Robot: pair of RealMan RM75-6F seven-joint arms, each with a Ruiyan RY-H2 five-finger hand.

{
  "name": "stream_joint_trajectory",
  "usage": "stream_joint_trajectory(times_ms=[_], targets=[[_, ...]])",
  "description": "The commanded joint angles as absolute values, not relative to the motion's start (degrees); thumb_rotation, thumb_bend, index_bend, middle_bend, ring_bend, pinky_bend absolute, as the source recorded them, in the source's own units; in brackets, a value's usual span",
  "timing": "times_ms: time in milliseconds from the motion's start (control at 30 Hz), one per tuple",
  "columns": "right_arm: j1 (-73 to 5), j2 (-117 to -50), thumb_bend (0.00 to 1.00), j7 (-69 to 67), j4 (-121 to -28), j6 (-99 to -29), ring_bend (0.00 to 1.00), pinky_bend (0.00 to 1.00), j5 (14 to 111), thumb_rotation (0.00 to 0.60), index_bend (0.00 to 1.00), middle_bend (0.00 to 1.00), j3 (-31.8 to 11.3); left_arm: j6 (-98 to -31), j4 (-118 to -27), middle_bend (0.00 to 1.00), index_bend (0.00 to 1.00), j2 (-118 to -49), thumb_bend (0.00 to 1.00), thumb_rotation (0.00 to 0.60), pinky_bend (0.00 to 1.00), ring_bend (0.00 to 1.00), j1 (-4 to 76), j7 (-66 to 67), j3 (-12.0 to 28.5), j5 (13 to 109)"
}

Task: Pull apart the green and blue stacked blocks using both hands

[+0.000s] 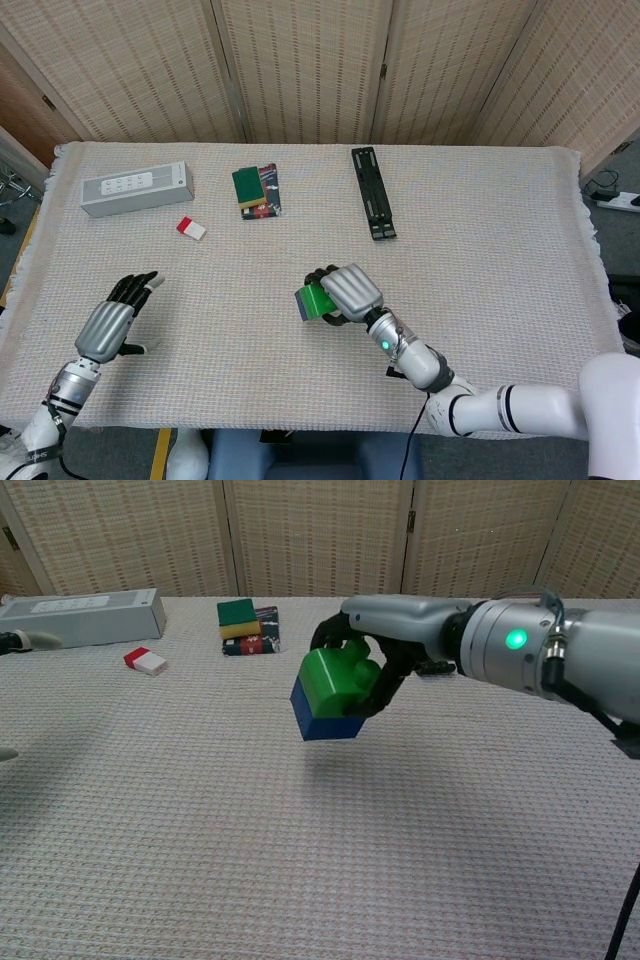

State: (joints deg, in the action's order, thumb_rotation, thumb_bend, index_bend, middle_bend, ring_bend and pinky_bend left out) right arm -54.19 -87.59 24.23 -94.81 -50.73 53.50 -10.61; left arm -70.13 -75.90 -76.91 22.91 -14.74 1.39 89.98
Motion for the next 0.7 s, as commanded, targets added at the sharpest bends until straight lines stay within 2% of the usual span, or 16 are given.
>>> stream_joint_trajectory(times_ms=[33,167,267,467,533,700], targets=[[-55.25,-88.38,0.35,23.32,-94.58,-49.42,0.80,0.83,52.92,0.600,0.92,0.70,-11.63,-67.16,-79.83,0.06,0.00,-76.55,0.25,0.600,0.00,0.00,25.99,-19.43,1.55,91.37],[-56.76,-89.59,0.35,23.68,-93.96,-48.37,0.80,0.83,51.41,0.600,0.92,0.70,-12.38,-63.42,-83.85,0.06,0.02,-75.08,0.24,0.600,0.00,0.00,28.32,-28.64,1.89,90.31],[-58.01,-90.17,0.35,23.59,-94.31,-47.94,0.79,0.83,50.01,0.600,0.92,0.70,-13.59,-56.86,-89.77,0.06,0.03,-70.79,0.25,0.600,0.00,0.00,31.01,-36.48,1.95,87.89],[-59.81,-90.39,0.35,23.53,-95.76,-47.43,0.79,0.83,47.20,0.600,0.92,0.70,-14.88,-48.11,-93.41,0.06,0.08,-68.02,0.25,0.600,0.00,0.00,34.53,-39.87,2.39,83.42],[-60.37,-90.53,0.35,23.54,-96.17,-47.36,0.79,0.83,46.13,0.600,0.92,0.70,-15.22,-46.36,-93.34,0.08,0.11,-68.24,0.25,0.600,0.00,0.00,35.44,-39.93,2.36,83.07],[-61.86,-90.77,0.35,23.46,-97.70,-47.54,0.79,0.83,43.96,0.600,0.92,0.70,-16.14,-43.64,-91.76,0.08,0.11,-70.90,0.24,0.600,0.00,0.00,37.03,-39.84,3.04,81.03]])
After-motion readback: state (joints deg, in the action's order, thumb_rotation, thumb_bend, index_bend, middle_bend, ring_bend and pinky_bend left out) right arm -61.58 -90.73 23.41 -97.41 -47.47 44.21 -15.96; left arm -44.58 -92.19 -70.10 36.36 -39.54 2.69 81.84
